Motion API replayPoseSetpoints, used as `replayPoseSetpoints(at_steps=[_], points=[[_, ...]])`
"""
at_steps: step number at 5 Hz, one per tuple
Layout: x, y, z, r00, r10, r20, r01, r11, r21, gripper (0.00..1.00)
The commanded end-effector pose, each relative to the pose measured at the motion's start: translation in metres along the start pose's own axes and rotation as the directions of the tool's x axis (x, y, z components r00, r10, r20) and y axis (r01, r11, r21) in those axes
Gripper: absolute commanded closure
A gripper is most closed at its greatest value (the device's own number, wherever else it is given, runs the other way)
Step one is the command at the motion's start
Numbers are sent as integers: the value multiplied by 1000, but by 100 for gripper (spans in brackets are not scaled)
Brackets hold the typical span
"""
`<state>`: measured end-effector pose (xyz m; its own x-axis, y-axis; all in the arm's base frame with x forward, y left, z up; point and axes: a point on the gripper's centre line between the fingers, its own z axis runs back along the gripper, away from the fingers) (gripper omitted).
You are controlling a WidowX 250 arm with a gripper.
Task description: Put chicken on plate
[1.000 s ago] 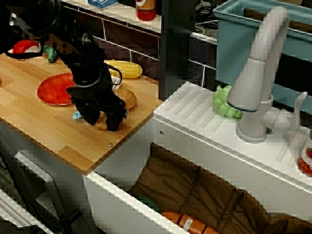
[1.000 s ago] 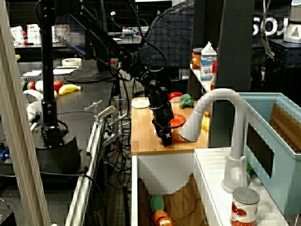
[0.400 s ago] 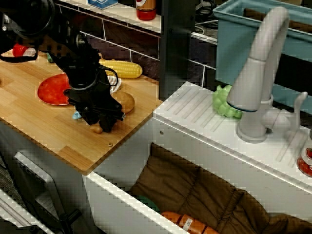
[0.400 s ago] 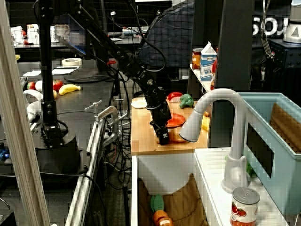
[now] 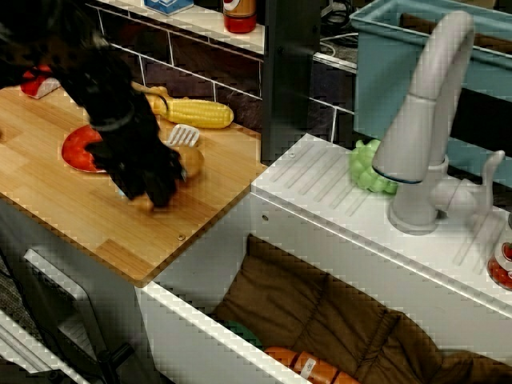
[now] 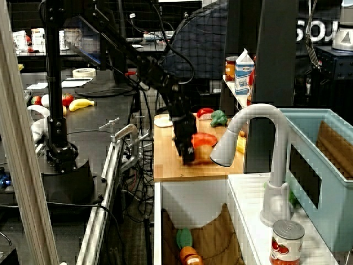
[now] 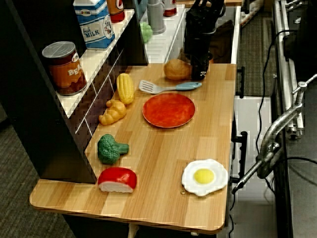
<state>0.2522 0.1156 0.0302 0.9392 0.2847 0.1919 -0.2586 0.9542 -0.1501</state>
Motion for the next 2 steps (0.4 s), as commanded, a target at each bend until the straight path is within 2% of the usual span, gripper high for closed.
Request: replayPoseSetpoints(at_steps=[1, 2], points=[[36, 26, 60, 991, 108, 85, -100, 991, -92, 100], [31, 27, 59, 992, 90, 88, -84, 994, -69, 100]])
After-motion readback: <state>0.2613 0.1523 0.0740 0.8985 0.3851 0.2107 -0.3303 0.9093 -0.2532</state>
